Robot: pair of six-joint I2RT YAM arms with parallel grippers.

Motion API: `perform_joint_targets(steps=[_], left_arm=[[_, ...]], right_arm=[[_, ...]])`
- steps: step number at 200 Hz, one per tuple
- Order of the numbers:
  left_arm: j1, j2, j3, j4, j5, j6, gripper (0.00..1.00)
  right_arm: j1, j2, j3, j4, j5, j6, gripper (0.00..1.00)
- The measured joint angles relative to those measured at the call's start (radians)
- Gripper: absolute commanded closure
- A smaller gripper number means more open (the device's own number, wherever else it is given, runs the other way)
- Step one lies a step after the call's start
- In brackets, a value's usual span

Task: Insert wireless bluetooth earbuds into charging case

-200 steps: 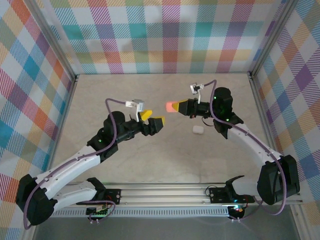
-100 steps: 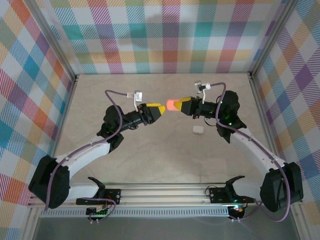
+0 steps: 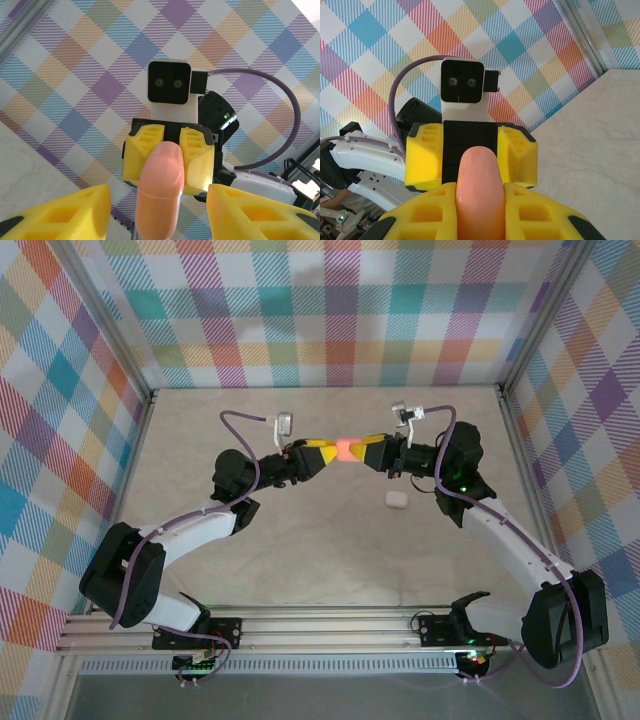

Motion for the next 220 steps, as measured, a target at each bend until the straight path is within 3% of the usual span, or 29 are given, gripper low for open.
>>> perform_joint_targets(steps=[60,101,180,208,220], left_arm=[[-0.031,0.000,0.046,-0.057,0.016,0.039,0.54],[-0.038,0.000,0.054,-0.074,0.019,0.040,0.53],[-0.041,0.000,0.054,-0.122,0.022,0.055,0.71],[-0.045,0.000,0.062,-0.150,0.028,0.074,0.60],[-0.050,0.000,0.066,-0.158,0.034,0.075,0.60]], right_arm=[[0.000,-0.002,0.000,0.001,0.000,0.017,0.95],[0.000,-0.010,0.000,-0.010,0.000,0.016,0.95],[0.000,-0.013,0.008,-0.039,-0.003,0.013,0.95],[0.000,-0.013,0.009,-0.053,0.000,0.013,0.96],[0.000,-0.013,0.009,-0.060,0.000,0.013,0.96]])
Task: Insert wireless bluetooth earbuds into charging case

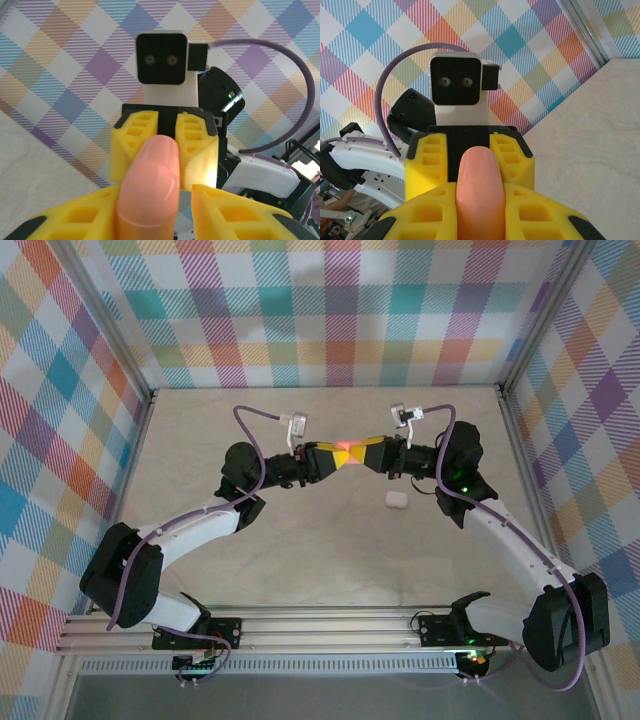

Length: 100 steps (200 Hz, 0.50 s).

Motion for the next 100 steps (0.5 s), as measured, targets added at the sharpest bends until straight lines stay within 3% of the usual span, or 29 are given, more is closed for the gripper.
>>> perform_joint_targets(steps=[40,57,69,85,100], left_arm=[[-0.002,0.000,0.001,-0.037,0.008,0.023,0.73],[-0.002,0.000,0.002,-0.043,0.011,0.027,0.88],[-0.002,0.000,0.003,-0.045,0.015,0.035,1.00],[-0.002,-0.003,0.007,-0.055,0.014,0.054,1.00],[-0.003,-0.019,0.013,-0.098,0.013,0.085,1.00]], right_arm=[[0.000,0.000,0.000,-0.001,0.000,0.000,0.96],[0.000,0.000,0.000,-0.006,-0.004,0.001,0.95],[0.000,0.000,0.006,-0.018,-0.009,0.000,0.86],[0.000,-0.004,0.023,-0.059,-0.006,-0.013,0.73],[0.000,-0.013,0.042,-0.121,0.010,-0.042,0.71]])
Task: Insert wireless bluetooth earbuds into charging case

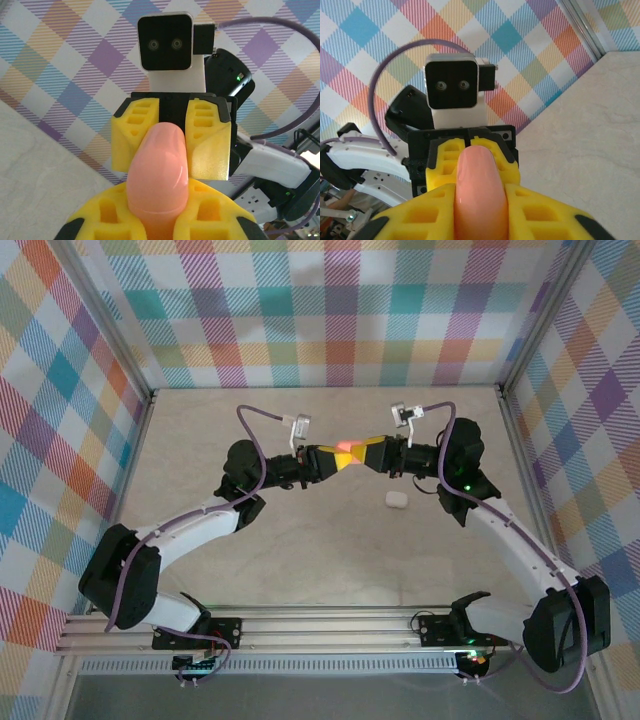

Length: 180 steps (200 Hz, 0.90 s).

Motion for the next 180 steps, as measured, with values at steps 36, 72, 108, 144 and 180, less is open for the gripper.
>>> perform_joint_targets(steps=[36,72,108,144,180], left_arm=[[-0.013,-0.095,0.005,-0.195,-0.064,0.163,1.00],[-0.028,-0.186,0.006,-0.393,-0.100,0.353,1.00],[-0.039,-0.277,0.006,-0.505,-0.099,0.506,1.00],[-0.039,-0.336,-0.006,-0.546,-0.122,0.613,1.00],[-0.040,-0.352,-0.016,-0.664,-0.232,0.693,1.00]], right_arm=[[0.019,-0.008,0.072,-0.185,0.039,-0.100,0.70],[0.019,0.024,0.146,-0.281,0.080,-0.139,0.66],[0.003,0.103,0.177,-0.316,0.119,-0.135,0.63],[0.003,0.127,0.183,-0.351,0.117,-0.135,0.57],[-0.005,0.128,0.254,-0.505,0.224,-0.220,0.41]])
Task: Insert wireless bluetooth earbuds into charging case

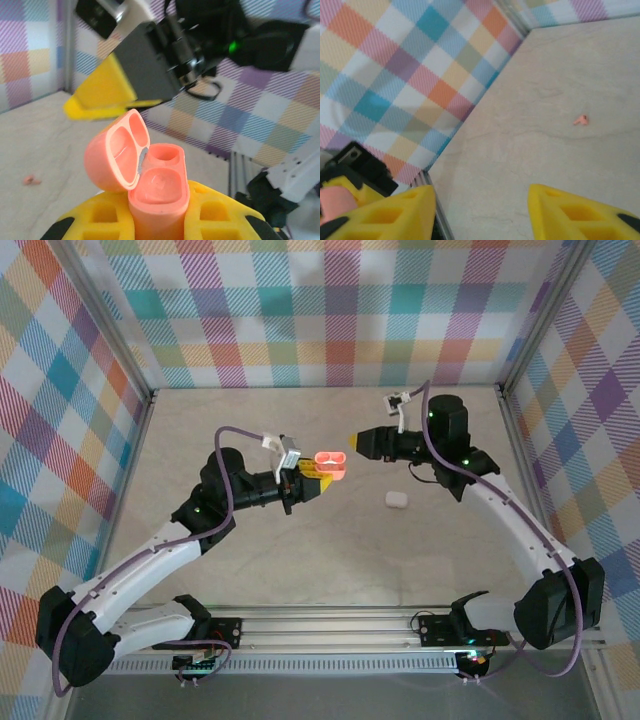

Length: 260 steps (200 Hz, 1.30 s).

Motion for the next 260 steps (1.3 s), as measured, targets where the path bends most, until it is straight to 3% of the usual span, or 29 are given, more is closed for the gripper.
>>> perform_joint_targets(steps=[45,87,174,260], left_arm=[[0.000,-0.043,-0.076,-0.069,-0.095,0.035,1.00],[0.000,-0.072,-0.129,-0.074,-0.142,0.042,1.00],[0.000,-0.068,-0.129,-0.105,-0.176,0.105,1.00],[0.000,-0.014,-0.130,-0.116,-0.187,0.146,1.00]], right_arm=[[-0.082,0.126,0.137,-0.222,0.256,-0.102,0.49],[-0.111,0.368,0.199,-0.384,0.453,-0.208,0.61],[-0.071,0.820,0.623,-0.599,0.629,-0.350,0.69],[-0.038,1.060,0.913,-0.737,0.762,-0.369,0.62]])
